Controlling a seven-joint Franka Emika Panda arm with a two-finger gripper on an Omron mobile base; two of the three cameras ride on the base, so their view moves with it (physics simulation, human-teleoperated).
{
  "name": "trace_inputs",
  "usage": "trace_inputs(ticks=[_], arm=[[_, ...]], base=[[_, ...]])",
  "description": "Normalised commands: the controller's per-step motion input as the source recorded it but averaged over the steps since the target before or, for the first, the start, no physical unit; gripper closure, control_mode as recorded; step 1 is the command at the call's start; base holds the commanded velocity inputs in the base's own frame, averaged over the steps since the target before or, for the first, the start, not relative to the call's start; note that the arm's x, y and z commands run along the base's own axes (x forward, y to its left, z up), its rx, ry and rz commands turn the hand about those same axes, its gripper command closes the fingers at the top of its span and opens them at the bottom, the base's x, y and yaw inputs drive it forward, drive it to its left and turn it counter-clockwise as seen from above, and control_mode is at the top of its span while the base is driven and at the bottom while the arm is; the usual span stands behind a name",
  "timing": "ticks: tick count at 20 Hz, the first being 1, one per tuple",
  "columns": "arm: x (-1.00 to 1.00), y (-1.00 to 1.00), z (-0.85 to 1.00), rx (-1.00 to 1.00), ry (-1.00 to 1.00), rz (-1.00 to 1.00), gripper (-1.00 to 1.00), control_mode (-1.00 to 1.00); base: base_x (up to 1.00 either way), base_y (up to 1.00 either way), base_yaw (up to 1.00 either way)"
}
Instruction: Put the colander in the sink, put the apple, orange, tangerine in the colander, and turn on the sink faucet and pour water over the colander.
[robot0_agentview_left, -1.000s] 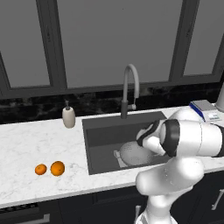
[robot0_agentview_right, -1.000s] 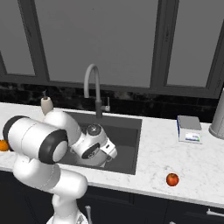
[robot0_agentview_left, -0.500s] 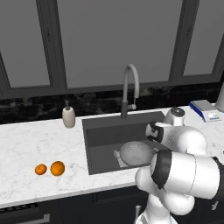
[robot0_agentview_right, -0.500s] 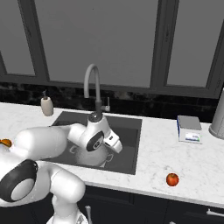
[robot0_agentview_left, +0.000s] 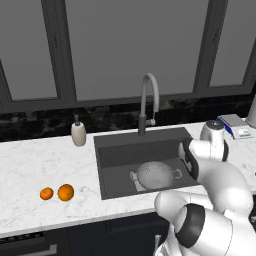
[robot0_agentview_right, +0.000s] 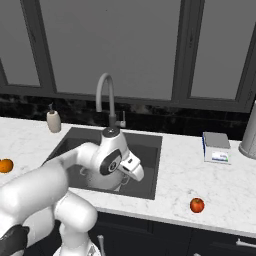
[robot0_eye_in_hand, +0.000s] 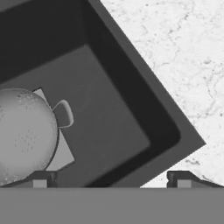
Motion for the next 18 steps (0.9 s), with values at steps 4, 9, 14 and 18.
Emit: trace_inputs(ticks=[4,9,14,18], arm=[[-0.41,-0.38,0.17,0.00,0.01,0.00,-1.00,-1.00],[-0.20,-0.35,0.29,0.00,0.02,0.00,-1.00,-1.00],[-0.07,-0.54,0.06,0.00,0.02,0.00,-1.00,-1.00],[-0.02,-0.61,0.11,0.00,0.03,0.00,-1.00,-1.00]], base=[[0.00,0.00,0.00],[0.00,0.00,0.00],[0.00,0.00,0.00],[0.00,0.00,0.00]])
